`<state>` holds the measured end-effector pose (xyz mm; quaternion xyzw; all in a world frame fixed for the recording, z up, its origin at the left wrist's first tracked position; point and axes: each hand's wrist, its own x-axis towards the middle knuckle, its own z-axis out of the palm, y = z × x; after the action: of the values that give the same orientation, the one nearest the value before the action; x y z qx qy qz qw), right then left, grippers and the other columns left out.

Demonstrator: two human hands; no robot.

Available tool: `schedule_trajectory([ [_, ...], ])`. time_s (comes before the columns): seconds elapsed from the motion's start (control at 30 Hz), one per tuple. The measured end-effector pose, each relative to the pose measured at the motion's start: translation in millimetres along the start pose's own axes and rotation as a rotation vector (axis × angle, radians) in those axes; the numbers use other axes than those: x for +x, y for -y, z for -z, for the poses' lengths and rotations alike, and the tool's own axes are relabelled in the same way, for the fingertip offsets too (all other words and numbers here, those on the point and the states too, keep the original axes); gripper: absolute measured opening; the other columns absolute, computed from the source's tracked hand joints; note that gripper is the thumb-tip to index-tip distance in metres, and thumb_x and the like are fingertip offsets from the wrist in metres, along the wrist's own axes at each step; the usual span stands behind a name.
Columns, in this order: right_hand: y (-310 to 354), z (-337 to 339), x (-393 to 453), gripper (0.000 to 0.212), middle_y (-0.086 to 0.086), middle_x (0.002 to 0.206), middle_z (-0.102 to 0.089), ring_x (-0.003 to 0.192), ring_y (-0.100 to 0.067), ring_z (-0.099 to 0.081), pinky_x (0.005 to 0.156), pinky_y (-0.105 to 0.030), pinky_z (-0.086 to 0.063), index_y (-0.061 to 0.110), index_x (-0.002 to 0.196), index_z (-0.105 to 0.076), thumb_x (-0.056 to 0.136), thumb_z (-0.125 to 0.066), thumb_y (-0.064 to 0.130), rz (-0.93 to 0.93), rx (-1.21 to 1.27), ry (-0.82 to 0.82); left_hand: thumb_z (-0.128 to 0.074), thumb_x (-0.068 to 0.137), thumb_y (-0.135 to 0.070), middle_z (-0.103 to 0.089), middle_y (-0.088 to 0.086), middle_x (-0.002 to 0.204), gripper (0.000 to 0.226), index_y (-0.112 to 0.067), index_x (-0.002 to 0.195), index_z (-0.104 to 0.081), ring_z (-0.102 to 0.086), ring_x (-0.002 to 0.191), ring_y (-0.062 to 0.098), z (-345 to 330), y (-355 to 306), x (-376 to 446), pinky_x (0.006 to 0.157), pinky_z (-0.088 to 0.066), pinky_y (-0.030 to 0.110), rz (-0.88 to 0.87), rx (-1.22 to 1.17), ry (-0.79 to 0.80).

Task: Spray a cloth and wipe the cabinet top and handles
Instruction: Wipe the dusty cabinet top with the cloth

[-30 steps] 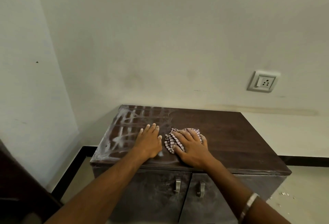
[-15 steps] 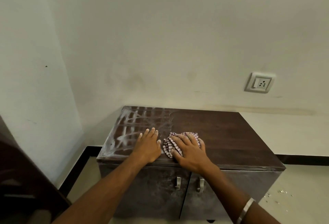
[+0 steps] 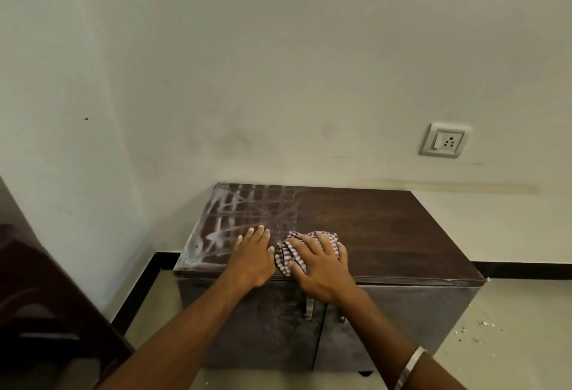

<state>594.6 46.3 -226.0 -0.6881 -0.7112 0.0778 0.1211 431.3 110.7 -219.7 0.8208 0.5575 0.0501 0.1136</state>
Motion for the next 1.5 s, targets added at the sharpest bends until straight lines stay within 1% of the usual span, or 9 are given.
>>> schedule_trajectory([
  [0.13, -17, 1, -23, 0.054, 0.019, 0.158, -0.016, 0.149, -0.013, 0.001, 0.117, -0.051, 0.005, 0.05, 0.147, -0.015, 0.095, -0.026, 0.06, 0.044, -0.028, -0.039, -0.022, 0.104, -0.031, -0.003, 0.003, 0.163, 0.055, -0.012, 0.154, -0.011, -0.001, 0.15, 0.021, 2, 2, -3, 0.122, -0.003, 0.04, 0.006, -0.006, 0.002],
  [0.3, -39, 8, -26, 0.052, 0.019, 0.158, -0.018, 0.148, -0.013, 0.0, 0.117, -0.051, 0.003, 0.05, 0.146, -0.018, 0.095, -0.026, 0.06, -0.051, -0.019, -0.035, -0.022, 0.104, -0.031, -0.002, 0.003, 0.163, 0.055, -0.012, 0.154, -0.01, -0.001, 0.15, 0.021, 4, 4, -10, 0.122, -0.003, 0.04, 0.004, -0.021, -0.001],
  [0.43, -12, 5, -10, 0.055, 0.015, 0.16, -0.013, 0.149, -0.018, 0.004, 0.116, -0.056, 0.007, 0.047, 0.148, -0.017, 0.095, -0.027, 0.058, -0.108, 0.008, 0.001, -0.022, 0.104, -0.031, -0.003, 0.003, 0.163, 0.056, -0.012, 0.154, -0.01, -0.001, 0.15, 0.021, 4, 6, -16, 0.122, -0.003, 0.04, 0.011, -0.02, -0.006],
  [0.57, 20, -6, -11, 0.056, 0.012, 0.161, -0.012, 0.149, -0.019, 0.005, 0.115, -0.056, 0.009, 0.045, 0.148, -0.016, 0.095, -0.029, 0.056, -0.022, 0.017, 0.003, -0.022, 0.104, -0.031, -0.003, 0.003, 0.163, 0.055, -0.012, 0.154, -0.01, -0.001, 0.15, 0.021, 6, 11, -20, 0.122, -0.002, 0.04, 0.02, -0.007, -0.013],
  [0.77, 2, 1, -20, 0.053, 0.018, 0.157, -0.018, 0.149, -0.015, 0.001, 0.116, -0.051, 0.006, 0.047, 0.147, -0.019, 0.096, -0.029, 0.057, 0.038, 0.002, 0.001, -0.021, 0.104, -0.031, -0.004, 0.002, 0.163, 0.055, -0.012, 0.154, -0.011, -0.001, 0.151, 0.02, 9, 32, -19, 0.123, -0.003, 0.039, 0.05, 0.007, -0.048],
  [0.93, 26, 2, 7, 0.054, 0.013, 0.161, -0.012, 0.149, -0.02, 0.006, 0.115, -0.057, 0.01, 0.046, 0.148, -0.017, 0.096, -0.028, 0.054, -0.027, 0.045, 0.077, -0.023, 0.104, -0.032, -0.006, 0.003, 0.163, 0.055, -0.012, 0.154, -0.013, -0.004, 0.15, 0.021, 10, 46, -17, 0.122, -0.007, 0.038, 0.059, 0.024, -0.073],
  [1.17, 41, -11, 1, 0.055, 0.014, 0.16, -0.012, 0.149, -0.016, 0.007, 0.116, -0.054, 0.012, 0.045, 0.149, -0.015, 0.096, -0.028, 0.055, 0.124, 0.029, 0.046, -0.024, 0.103, -0.031, -0.006, 0.002, 0.163, 0.055, -0.013, 0.154, -0.014, -0.006, 0.15, 0.021, 13, 56, -6, 0.122, -0.007, 0.04, 0.078, 0.0, -0.087],
  [1.3, 19, -6, 7, 0.054, 0.016, 0.159, -0.015, 0.149, -0.014, 0.003, 0.116, -0.051, 0.009, 0.047, 0.147, -0.017, 0.095, -0.027, 0.056, 0.059, 0.022, 0.037, -0.023, 0.104, -0.031, -0.005, 0.001, 0.163, 0.054, -0.014, 0.154, -0.013, -0.003, 0.15, 0.02, 13, 58, -2, 0.122, -0.006, 0.039, 0.066, -0.01, -0.088],
  [1.5, 48, -8, 36, 0.055, 0.011, 0.162, -0.008, 0.149, -0.02, 0.01, 0.114, -0.056, 0.015, 0.044, 0.149, -0.014, 0.096, -0.028, 0.053, 0.047, 0.048, 0.104, -0.023, 0.104, -0.032, -0.005, 0.001, 0.163, 0.055, -0.015, 0.154, -0.012, -0.002, 0.151, 0.018, 12, 60, 4, 0.122, -0.005, 0.038, 0.065, -0.019, -0.091],
])
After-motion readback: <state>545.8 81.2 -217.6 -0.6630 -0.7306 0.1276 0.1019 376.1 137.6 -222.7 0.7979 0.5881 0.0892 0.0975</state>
